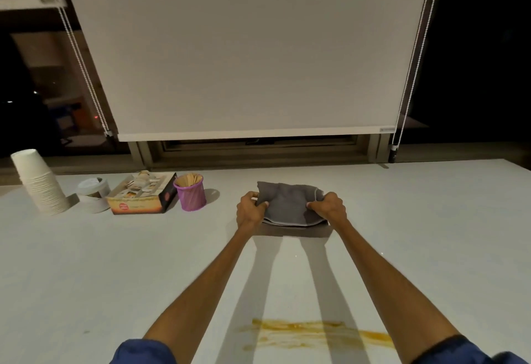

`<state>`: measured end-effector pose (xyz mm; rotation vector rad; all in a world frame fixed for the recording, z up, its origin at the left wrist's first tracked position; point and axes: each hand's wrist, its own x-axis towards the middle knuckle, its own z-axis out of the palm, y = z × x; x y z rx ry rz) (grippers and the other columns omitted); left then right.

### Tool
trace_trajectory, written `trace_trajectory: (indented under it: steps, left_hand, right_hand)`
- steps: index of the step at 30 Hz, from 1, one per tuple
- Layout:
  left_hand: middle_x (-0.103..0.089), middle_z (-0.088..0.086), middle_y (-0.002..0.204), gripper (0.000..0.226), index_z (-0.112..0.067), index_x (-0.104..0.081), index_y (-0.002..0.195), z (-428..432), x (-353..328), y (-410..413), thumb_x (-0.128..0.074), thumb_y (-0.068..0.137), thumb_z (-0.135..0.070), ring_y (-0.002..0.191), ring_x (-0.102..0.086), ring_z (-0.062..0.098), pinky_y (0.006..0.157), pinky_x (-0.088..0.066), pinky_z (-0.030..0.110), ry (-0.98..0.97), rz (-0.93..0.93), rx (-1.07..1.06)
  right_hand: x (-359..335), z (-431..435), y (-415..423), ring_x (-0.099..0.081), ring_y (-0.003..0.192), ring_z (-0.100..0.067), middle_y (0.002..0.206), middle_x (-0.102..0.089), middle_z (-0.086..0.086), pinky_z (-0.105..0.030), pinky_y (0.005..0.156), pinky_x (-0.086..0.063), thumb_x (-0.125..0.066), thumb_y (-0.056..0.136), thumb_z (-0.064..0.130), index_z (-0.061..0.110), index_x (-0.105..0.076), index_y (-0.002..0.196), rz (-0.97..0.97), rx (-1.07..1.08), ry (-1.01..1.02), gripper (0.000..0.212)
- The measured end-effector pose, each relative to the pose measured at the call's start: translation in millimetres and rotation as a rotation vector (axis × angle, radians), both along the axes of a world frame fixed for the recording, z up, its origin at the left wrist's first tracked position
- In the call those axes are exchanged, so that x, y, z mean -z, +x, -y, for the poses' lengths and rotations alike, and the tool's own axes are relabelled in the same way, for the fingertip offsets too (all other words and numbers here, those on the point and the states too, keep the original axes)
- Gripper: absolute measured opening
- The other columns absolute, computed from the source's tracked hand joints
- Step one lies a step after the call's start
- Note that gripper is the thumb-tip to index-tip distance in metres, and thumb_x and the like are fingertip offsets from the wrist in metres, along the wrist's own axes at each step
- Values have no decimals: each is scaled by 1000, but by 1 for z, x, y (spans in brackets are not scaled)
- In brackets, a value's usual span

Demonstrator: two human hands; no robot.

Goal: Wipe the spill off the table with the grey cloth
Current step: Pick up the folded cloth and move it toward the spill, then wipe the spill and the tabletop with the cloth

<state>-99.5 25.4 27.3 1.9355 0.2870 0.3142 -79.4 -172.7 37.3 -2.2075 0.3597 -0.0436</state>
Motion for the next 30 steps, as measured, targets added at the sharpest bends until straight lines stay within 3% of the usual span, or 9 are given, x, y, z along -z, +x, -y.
trace_trajectory:
  steps: [9,12,15,20,26,30]
  left_hand:
    - [-71,13,96,23,-6,-65,99,-18,-1,-93,-72,78,-16,86,-69,29,79,-60,39,-162,135,-77]
    - [-73,12,92,24,-9,-70,95,-31,5,-126,-76,74,-20,84,-70,28,76,-61,40,-190,163,-63]
    - [-74,9,89,26,-10,-72,94,-44,12,-156,-78,72,-22,81,-70,23,71,-60,33,-179,168,-44]
    - [-75,9,92,31,-8,-73,96,-63,34,-190,-80,71,-25,81,-70,22,72,-60,32,-148,106,-2]
    - [-75,15,95,30,-4,-72,99,-73,51,-197,-78,74,-20,82,-71,27,74,-61,47,-123,51,43]
    - [-75,15,93,32,-6,-72,98,-76,47,-194,-79,73,-25,81,-71,27,76,-61,45,-99,40,27]
  right_hand:
    - [-13,-16,-87,-65,99,-31,109,-67,-15,-37,80,-53,-74,81,37,5,-59,116,104,22,10,50]
    - [-11,-22,-122,-66,93,-31,97,-66,-12,-34,70,-48,-77,79,39,7,-61,100,123,14,1,41]
    - [-2,-28,-153,-63,86,-31,86,-63,-7,-34,67,-42,-79,75,41,10,-58,85,110,7,-4,38]
    - [22,-35,-191,-58,83,-26,89,-62,-5,-34,70,-43,-79,77,41,8,-64,98,66,13,-10,42]
    - [40,-47,-200,-64,100,-34,109,-69,-14,-40,80,-50,-78,77,44,6,-64,110,37,44,-56,51]
    - [35,-49,-196,-65,97,-35,106,-70,-14,-35,72,-46,-78,77,44,6,-65,104,41,54,-98,48]
